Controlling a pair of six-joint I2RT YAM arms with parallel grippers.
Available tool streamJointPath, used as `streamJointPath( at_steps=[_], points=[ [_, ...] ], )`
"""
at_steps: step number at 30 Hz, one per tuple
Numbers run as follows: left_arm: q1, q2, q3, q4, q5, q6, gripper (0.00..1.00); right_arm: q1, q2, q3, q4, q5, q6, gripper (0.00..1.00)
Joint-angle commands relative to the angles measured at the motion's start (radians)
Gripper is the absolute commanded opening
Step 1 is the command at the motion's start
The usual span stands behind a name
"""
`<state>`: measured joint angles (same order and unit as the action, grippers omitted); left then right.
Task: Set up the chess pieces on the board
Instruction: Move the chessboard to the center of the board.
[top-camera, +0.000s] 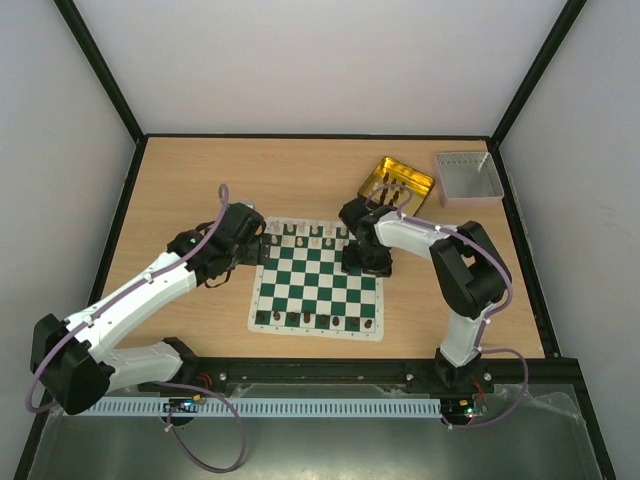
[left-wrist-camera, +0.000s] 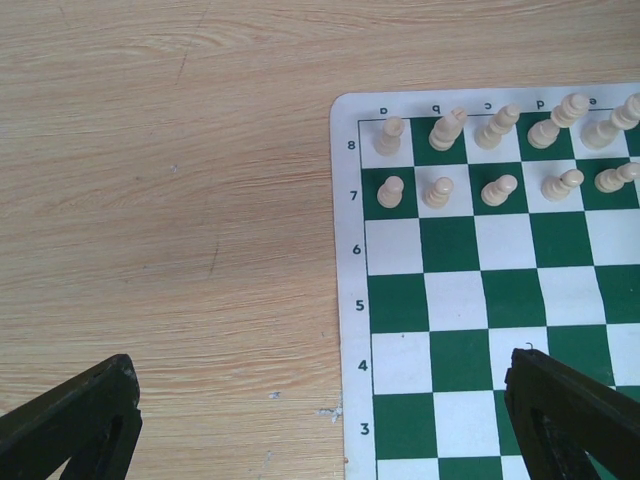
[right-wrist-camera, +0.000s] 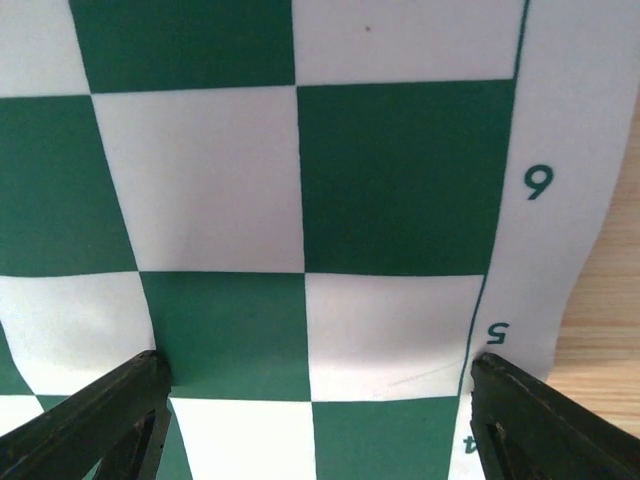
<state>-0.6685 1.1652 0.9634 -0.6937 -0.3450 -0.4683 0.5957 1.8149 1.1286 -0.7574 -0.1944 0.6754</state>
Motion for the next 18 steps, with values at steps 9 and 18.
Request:
streamJointPath(
  at_steps=[9,18],
  points=[
    [-0.004,0.004,-0.012,0.000,-0.009,0.001,0.99,-0.011,0.083,0.070,0.000,0.028,-0.035,0.80],
    [-0.003,0.005,-0.015,0.004,-0.011,0.002,0.99,-0.011,0.030,0.069,-0.031,0.032,-0.035,0.81]
  ],
)
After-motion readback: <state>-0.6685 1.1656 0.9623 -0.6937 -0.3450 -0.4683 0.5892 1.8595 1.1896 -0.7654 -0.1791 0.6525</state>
